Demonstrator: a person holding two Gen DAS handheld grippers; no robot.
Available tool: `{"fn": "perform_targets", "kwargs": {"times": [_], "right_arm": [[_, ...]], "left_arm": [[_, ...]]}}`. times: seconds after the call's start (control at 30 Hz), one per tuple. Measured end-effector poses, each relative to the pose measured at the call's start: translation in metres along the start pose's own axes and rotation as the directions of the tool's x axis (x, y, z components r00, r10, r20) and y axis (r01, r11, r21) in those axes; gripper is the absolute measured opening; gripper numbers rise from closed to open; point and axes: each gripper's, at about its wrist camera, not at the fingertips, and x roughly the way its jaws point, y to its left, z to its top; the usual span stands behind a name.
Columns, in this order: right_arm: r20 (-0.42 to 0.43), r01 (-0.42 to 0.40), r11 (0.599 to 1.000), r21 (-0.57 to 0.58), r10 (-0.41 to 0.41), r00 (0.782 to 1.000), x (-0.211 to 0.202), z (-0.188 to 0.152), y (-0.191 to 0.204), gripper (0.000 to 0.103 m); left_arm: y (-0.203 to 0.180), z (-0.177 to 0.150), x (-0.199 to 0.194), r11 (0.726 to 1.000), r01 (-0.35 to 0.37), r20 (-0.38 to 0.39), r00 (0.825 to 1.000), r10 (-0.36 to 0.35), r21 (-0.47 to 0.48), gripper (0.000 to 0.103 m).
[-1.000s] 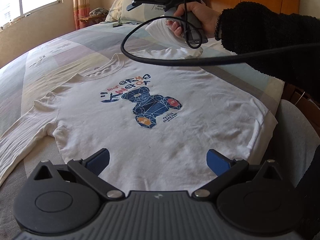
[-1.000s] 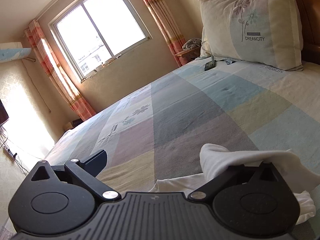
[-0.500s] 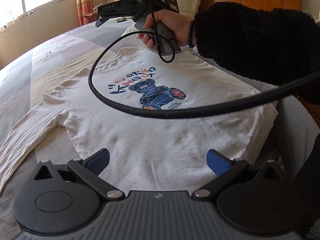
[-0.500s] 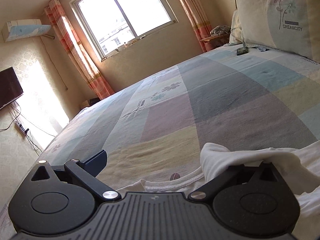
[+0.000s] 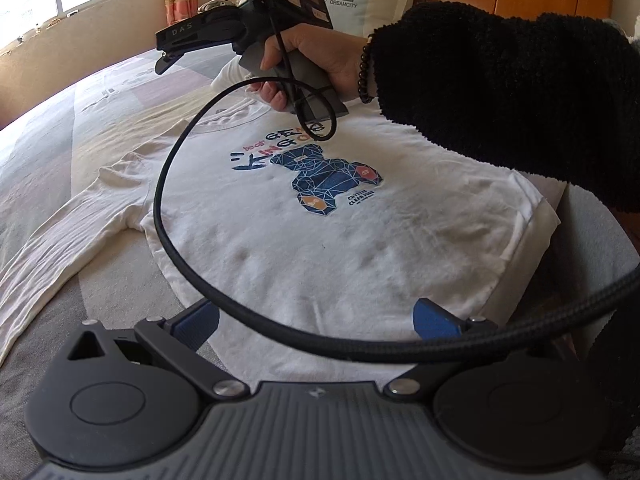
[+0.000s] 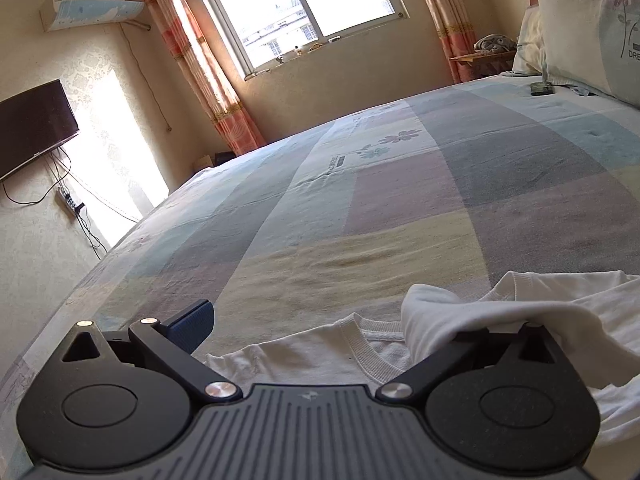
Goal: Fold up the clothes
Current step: 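Carry the held sleeve across the shirt front with the right tool, then lay the sleeve onto the shirt body and open the right tool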
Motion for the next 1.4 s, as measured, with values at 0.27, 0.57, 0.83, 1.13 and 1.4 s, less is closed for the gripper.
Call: {"fn": "perform_targets", "kwargs": {"times": [0.27, 0.57, 0.83, 1.13, 1.4], "right_arm": [[-0.101, -0.032, 0.995, -0.097, 0.022, 0.995, 0.013, -0.021, 0.028, 0.103], [-0.180, -0.085, 0.990, -0.110, 0.064, 0.982, 0.024, -0.043, 0.039, 0.103], [-0.257, -0.100, 0.991, -0.093, 0.074, 0.964, 0.032, -0.057, 0.034, 0.103], [-0.121, -0.070, 0.958, 0.277, 0.107, 0.987, 0.004, -0.056, -0.032, 0.103], [-0.096, -0.162, 0.973, 0.166, 0.180, 0.979, 0.020, -0.040, 0.001, 0.103]], "left_arm": [[0.000, -0.003, 0.000, 1.000, 0.003, -0.005, 1.000, -0.003, -0.004, 0.102], [0.001, -0.008, 0.003, 1.000, -0.003, -0.015, 1.000, 0.003, -0.014, 0.102], [0.006, -0.013, 0.001, 0.999, -0.011, -0.008, 1.000, 0.010, -0.031, 0.102], [0.004, -0.016, 0.003, 0.999, 0.013, 0.014, 1.000, -0.012, -0.034, 0.102], [0.003, -0.019, 0.004, 0.999, 0.017, 0.013, 1.000, -0.016, -0.042, 0.102]]}}
